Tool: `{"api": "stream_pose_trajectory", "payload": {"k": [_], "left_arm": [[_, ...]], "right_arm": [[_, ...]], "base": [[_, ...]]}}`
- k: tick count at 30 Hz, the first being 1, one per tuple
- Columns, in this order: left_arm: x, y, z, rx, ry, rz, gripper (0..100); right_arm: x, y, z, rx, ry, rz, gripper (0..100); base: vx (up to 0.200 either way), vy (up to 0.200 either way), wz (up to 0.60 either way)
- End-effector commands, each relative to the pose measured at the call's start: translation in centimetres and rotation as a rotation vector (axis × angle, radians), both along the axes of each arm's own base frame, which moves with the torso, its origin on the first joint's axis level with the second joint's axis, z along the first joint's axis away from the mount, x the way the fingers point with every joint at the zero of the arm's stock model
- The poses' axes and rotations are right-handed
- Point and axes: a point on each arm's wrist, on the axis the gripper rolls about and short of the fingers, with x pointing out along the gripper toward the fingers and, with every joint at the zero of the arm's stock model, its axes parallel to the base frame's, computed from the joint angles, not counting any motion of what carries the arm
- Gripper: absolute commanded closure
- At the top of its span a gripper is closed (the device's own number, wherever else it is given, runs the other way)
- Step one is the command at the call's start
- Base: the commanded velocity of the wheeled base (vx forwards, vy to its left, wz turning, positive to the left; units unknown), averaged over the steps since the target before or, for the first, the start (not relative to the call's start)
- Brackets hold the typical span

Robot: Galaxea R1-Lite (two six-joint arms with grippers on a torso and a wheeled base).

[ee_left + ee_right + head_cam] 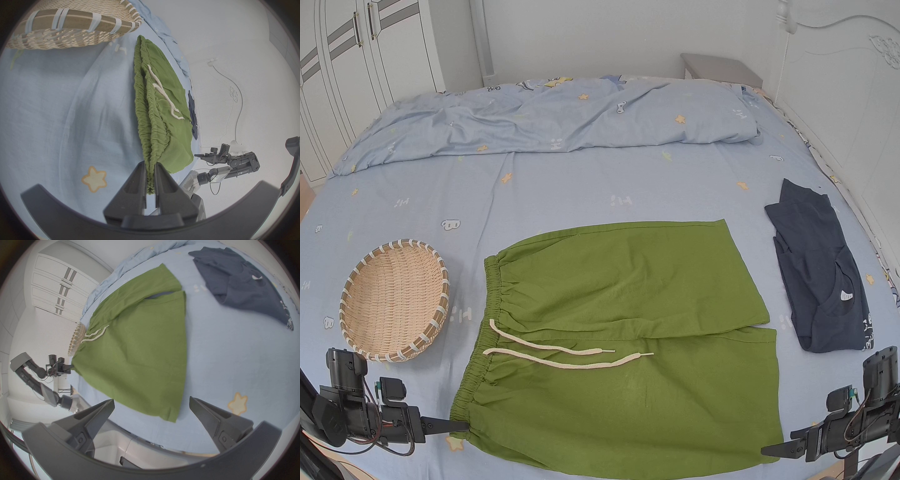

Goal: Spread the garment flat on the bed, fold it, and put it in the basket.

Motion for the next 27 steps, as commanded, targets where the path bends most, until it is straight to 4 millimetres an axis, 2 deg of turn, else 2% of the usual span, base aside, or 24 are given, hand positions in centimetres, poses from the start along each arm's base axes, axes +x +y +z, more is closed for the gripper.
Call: {"api": "stream_pose_trajectory", "payload": {"k": [1, 15, 22, 27], "left_arm": [[-0.4, 0.0, -0.1, -0.002, 0.011, 0.002, 100], [-0.1, 0.1, -0.1, -0.002, 0.002, 0.006, 100], [0.0, 0.1, 0.0, -0.003, -0.002, 0.009, 100], [0.0, 0.1, 0.0, -0.001, -0.004, 0.008, 100]], "right_arm": [[-0.6, -0.1, -0.3, 0.007, 0.024, 0.013, 0], [-0.2, 0.1, -2.2, 0.004, 0.222, 0.058, 0], [0.7, 0.2, -3.4, 0.016, 0.281, 0.104, 0], [0.9, 0.2, -3.5, 0.020, 0.278, 0.104, 0]], "base": [[0.000, 0.000, 0.00], [0.000, 0.000, 0.00], [0.000, 0.000, 0.00], [0.000, 0.000, 0.00]]}}
